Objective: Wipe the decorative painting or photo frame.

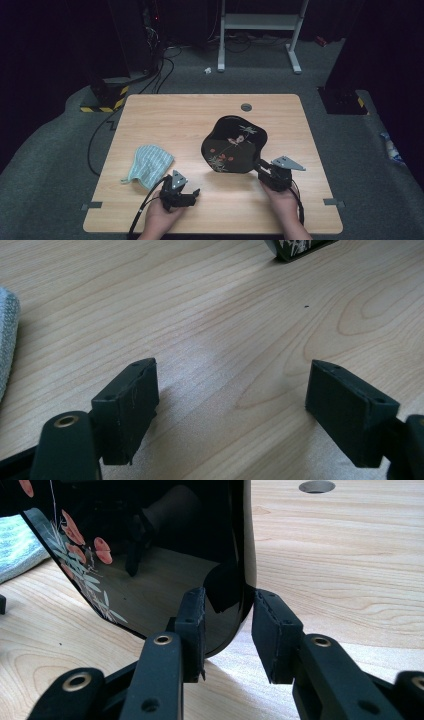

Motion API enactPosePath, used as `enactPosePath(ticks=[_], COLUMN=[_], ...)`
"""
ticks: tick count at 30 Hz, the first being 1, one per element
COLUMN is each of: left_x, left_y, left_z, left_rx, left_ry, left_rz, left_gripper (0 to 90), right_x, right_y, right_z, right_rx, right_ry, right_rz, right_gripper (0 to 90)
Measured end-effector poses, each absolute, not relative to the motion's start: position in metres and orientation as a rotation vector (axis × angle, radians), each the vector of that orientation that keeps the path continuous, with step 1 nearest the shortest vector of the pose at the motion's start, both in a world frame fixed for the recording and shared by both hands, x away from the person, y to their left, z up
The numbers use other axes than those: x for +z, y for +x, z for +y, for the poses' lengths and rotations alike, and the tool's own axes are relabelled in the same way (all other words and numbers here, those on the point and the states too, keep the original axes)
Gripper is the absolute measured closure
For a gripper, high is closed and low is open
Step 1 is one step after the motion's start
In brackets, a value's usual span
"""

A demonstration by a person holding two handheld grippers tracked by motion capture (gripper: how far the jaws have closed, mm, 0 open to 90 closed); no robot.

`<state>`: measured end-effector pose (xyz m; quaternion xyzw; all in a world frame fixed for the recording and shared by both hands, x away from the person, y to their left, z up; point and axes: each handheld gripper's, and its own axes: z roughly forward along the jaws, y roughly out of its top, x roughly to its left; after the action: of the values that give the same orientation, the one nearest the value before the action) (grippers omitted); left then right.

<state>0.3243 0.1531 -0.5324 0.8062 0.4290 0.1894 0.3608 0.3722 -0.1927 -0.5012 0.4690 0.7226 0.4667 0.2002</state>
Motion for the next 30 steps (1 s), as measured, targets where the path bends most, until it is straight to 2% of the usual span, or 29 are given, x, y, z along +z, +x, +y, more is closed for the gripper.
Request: enactPosePath(ticks=[9,13,18,22,30], left_x=[-0.532,-0.532,-0.532,-0.532,-0.532], left_y=[0.324,0.324,0.324,0.324,0.323], left_z=[0.153,0.153,0.153,0.153,0.161], left_rx=[0.490,0.489,0.492,0.491,0.474], left_ry=[2.077,2.079,2.087,2.087,2.101], left_rz=[1.105,1.103,1.093,1.092,1.058], left_gripper=[21.9,22.0,22.4,22.4,22.1], right_x=[-0.501,-0.498,-0.497,-0.499,-0.513], right_y=[0.373,0.370,0.366,0.362,0.355], right_z=[-0.191,-0.191,-0.197,-0.205,-0.263], right_rx=[1.296,1.296,1.241,1.175,0.960], right_ry=[1.306,1.279,1.267,1.258,1.443], right_rz=[2.014,1.993,1.994,1.986,1.962], right_gripper=[64.8,48.3,34.4,30.8,26.7])
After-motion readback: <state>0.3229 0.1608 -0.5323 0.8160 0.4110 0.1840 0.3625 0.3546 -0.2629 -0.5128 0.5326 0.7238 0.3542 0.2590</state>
